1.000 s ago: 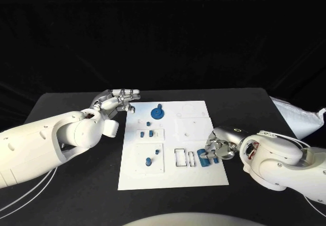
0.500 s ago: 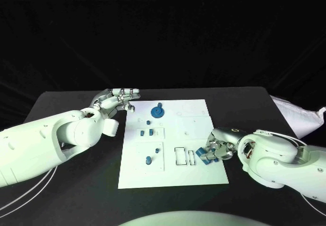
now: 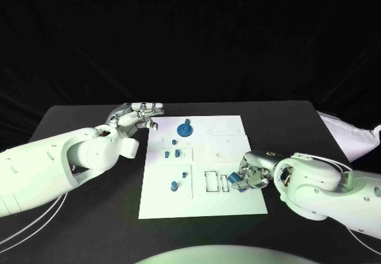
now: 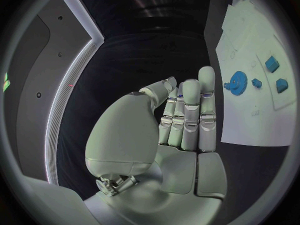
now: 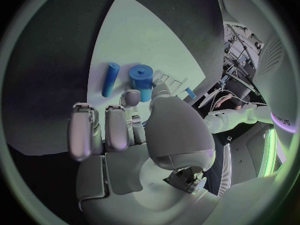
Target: Assemble the parts on the task board
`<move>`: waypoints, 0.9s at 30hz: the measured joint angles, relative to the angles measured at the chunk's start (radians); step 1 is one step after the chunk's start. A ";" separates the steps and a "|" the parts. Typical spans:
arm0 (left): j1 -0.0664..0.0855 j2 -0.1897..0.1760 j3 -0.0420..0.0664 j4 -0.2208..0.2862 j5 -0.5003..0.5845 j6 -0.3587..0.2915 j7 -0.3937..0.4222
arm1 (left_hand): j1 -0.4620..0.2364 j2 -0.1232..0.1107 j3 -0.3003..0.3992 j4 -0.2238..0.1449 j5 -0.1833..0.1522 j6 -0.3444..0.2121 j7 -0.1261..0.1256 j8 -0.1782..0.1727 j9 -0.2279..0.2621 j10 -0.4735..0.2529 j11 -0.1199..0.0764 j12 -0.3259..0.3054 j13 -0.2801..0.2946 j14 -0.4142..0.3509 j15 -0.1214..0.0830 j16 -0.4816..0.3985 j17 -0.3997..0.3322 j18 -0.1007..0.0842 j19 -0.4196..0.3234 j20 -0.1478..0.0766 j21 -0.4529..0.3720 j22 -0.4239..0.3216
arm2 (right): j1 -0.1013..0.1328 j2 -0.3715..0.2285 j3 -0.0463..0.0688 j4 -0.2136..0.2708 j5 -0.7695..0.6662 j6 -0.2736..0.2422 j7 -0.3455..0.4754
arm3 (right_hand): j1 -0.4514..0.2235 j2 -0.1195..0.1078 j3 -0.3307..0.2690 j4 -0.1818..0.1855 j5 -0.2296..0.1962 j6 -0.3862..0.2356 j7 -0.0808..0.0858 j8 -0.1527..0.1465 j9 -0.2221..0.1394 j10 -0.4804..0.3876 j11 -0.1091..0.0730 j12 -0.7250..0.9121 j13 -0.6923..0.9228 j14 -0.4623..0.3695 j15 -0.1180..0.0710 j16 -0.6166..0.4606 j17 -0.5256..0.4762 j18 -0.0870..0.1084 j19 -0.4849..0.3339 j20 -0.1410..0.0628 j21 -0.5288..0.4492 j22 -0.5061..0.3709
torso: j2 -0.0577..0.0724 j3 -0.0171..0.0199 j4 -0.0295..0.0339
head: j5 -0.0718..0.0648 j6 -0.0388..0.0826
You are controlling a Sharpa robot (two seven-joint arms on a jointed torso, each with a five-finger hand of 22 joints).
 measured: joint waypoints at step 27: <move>-0.007 -0.001 0.000 0.000 0.000 0.003 -0.003 | 0.000 0.000 -0.003 0.003 0.000 0.000 0.000 0.000 0.000 -0.004 0.004 0.004 0.000 -0.003 0.004 0.000 -0.003 0.000 0.000 0.000 -0.004 -0.001 | 0.020 0.028 -0.002 0.063 0.067 -0.193 -0.006 | -0.006 0.082 -0.007 0.002 0.064 0.039 -0.004 0.008 0.005 0.034 -0.020 0.020 0.061 -0.003 -0.011 0.043 0.065 0.000 0.019 -0.012 0.025 0.000 | 0.000 0.0001 0.0006 | 0.005 0.007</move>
